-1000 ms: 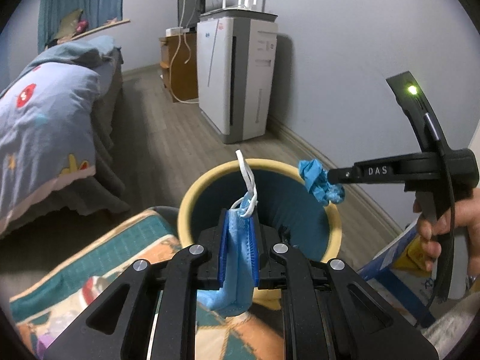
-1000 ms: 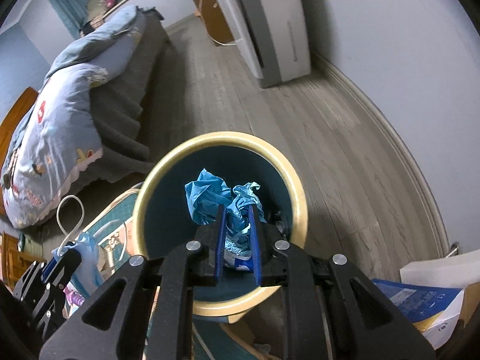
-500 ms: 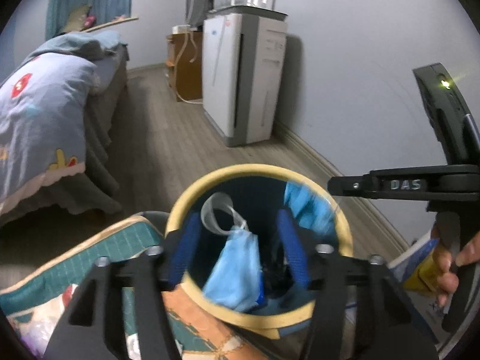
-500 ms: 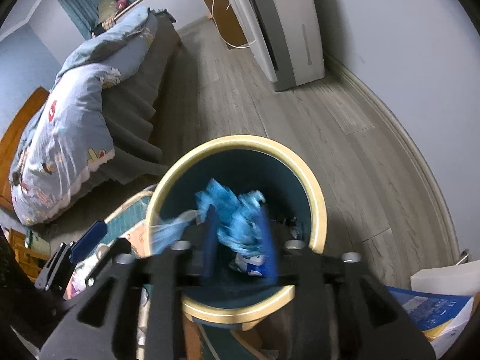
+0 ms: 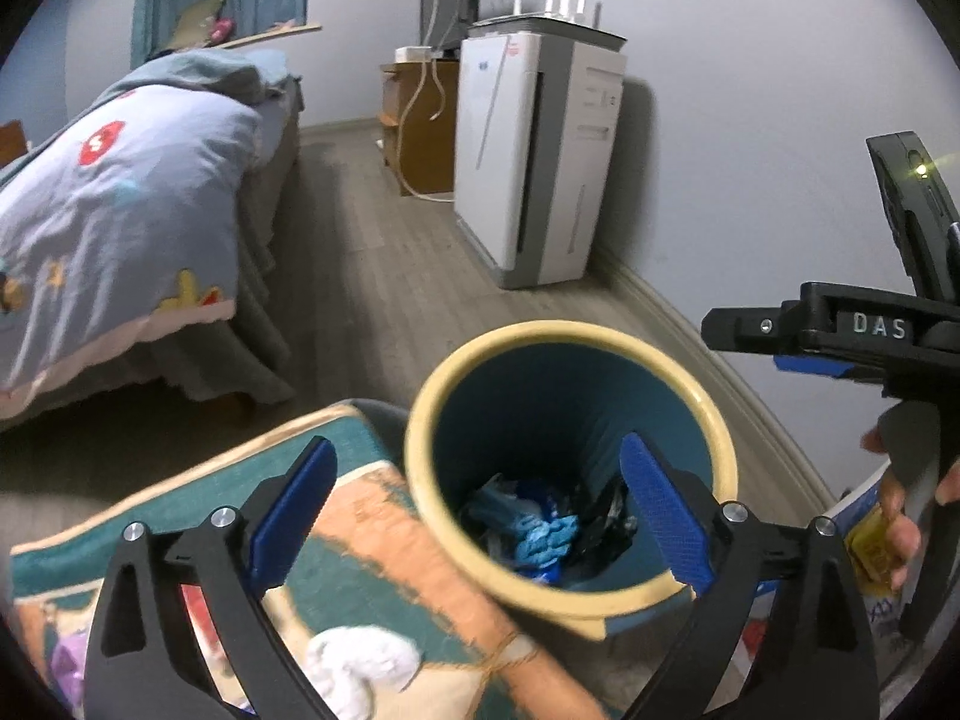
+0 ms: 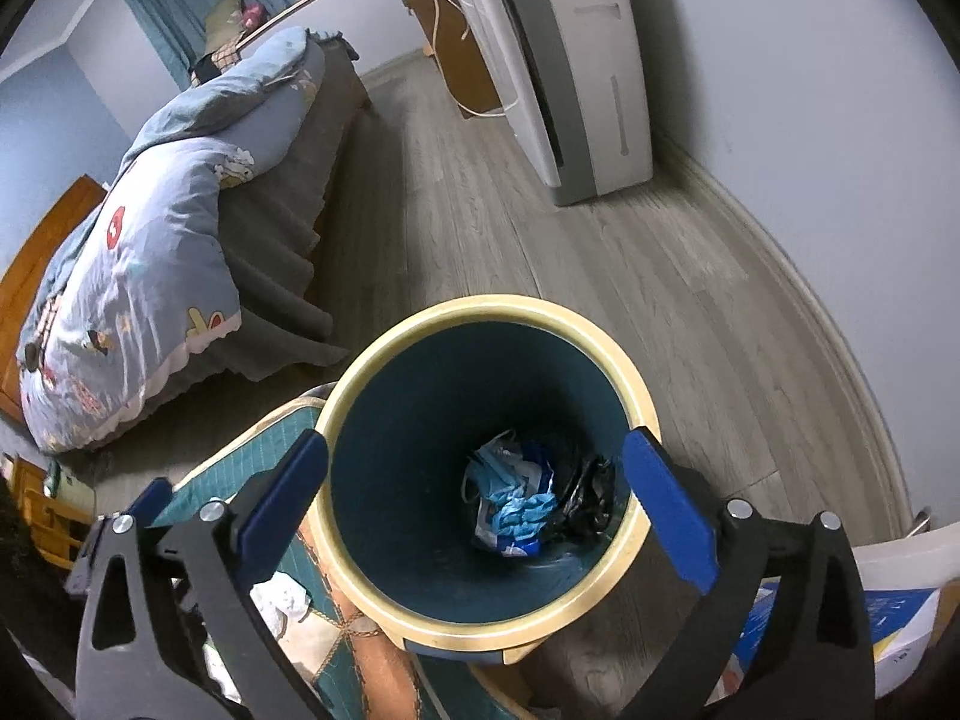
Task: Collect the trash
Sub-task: 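Move both tools back over the stool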
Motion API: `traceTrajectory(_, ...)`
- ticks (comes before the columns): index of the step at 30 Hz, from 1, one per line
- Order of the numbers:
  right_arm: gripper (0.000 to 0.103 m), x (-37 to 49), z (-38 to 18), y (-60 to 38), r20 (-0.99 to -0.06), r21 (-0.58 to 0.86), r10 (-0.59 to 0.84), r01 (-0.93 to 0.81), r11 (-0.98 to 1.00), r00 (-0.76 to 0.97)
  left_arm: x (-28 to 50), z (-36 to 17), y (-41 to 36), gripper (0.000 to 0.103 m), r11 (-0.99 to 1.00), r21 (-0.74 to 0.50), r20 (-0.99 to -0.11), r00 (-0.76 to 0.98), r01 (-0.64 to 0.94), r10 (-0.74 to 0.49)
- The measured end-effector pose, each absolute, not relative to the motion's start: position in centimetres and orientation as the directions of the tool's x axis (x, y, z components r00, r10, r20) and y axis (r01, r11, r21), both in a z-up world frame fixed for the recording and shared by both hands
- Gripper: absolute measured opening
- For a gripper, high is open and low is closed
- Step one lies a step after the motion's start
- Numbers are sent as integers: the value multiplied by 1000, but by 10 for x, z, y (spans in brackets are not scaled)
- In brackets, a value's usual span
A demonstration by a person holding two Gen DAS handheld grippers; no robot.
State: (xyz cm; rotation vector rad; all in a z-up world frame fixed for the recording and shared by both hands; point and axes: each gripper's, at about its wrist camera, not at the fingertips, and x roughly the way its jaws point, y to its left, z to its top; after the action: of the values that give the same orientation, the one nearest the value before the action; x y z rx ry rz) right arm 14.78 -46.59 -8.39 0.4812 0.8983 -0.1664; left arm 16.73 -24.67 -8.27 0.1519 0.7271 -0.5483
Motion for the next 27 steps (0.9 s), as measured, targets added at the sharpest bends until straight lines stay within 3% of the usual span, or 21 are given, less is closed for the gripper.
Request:
traceTrajectory(13,97,154,-48,-396,-756,286,82,215,934,649,126,3,-137,97,896,36,-628,708,443,-324)
traceTrajectory(27,97,127,-50,-319,-792,224,101,132,966,602,75,7,-5,97,981,-36,-611,772,193,-174)
